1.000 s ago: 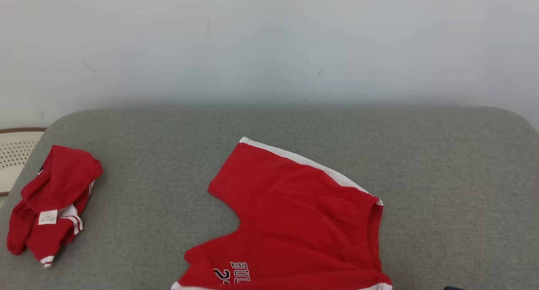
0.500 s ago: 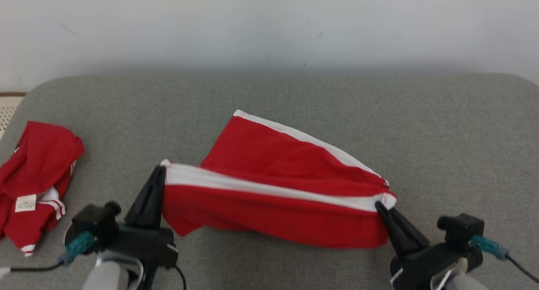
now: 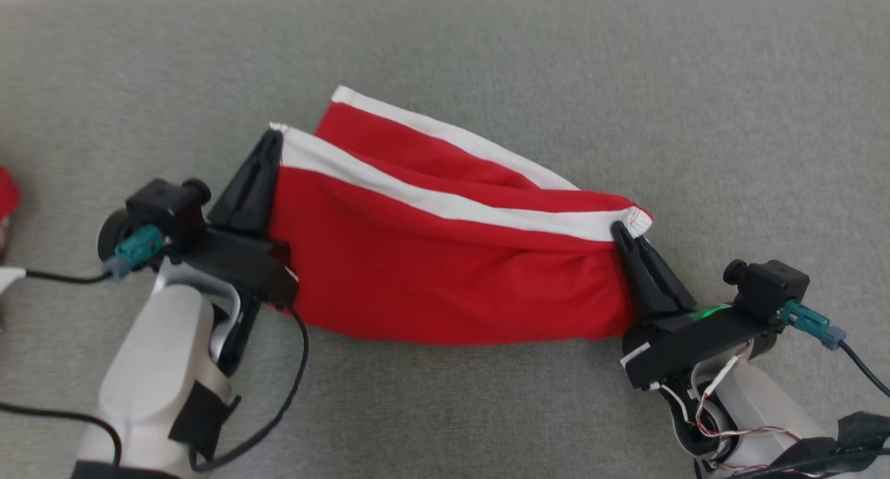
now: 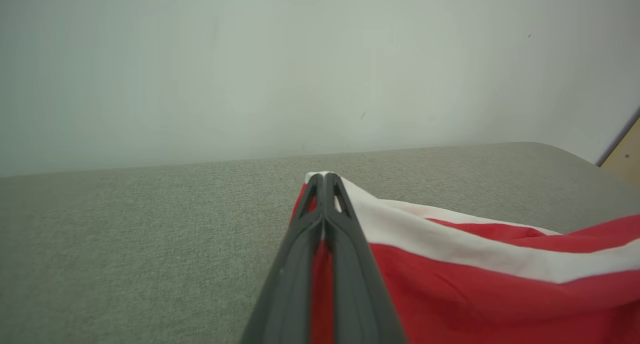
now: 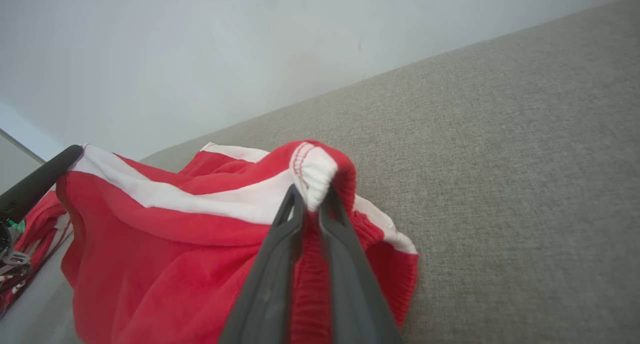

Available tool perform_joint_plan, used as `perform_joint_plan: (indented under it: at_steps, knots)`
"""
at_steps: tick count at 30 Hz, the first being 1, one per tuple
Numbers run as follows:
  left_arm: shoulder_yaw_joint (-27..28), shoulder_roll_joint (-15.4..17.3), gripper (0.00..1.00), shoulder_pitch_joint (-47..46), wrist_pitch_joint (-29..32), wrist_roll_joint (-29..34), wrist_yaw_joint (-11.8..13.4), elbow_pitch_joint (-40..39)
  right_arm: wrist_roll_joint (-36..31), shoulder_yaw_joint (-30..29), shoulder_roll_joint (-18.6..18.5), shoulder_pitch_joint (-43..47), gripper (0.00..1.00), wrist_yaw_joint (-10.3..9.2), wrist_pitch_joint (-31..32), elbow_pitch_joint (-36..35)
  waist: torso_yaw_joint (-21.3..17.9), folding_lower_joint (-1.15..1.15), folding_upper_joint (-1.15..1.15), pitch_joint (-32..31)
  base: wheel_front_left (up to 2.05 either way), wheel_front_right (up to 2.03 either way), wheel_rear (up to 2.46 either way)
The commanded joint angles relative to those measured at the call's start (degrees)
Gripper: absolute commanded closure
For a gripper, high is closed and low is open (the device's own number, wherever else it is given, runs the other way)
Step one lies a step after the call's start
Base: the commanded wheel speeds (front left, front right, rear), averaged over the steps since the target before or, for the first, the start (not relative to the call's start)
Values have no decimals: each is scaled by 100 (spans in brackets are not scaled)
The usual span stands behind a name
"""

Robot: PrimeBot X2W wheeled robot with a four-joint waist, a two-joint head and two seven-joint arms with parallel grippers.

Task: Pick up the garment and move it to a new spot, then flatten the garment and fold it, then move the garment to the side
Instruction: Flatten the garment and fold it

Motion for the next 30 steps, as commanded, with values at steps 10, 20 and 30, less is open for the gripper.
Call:
perform_joint_plan:
  at_steps: [10, 20, 30]
  knots:
    - [98, 243, 100, -954, -9, 288, 4, 564, 31, -302, 285, -186, 100, -7, -3, -55, -676, -2, -1, 850, 0, 0, 0]
    - [259, 296, 100, -1509, -9, 640, 28, 1079, -126, -486, 582, -332, 100, -7, -3, -51, -846, -2, -1, 987, 0, 0, 0]
    - [286, 186, 78, -1594, -8, 733, 31, 1430, -186, -515, 757, -418, 69, -7, -3, -20, -873, -2, -1, 976, 0, 0, 0]
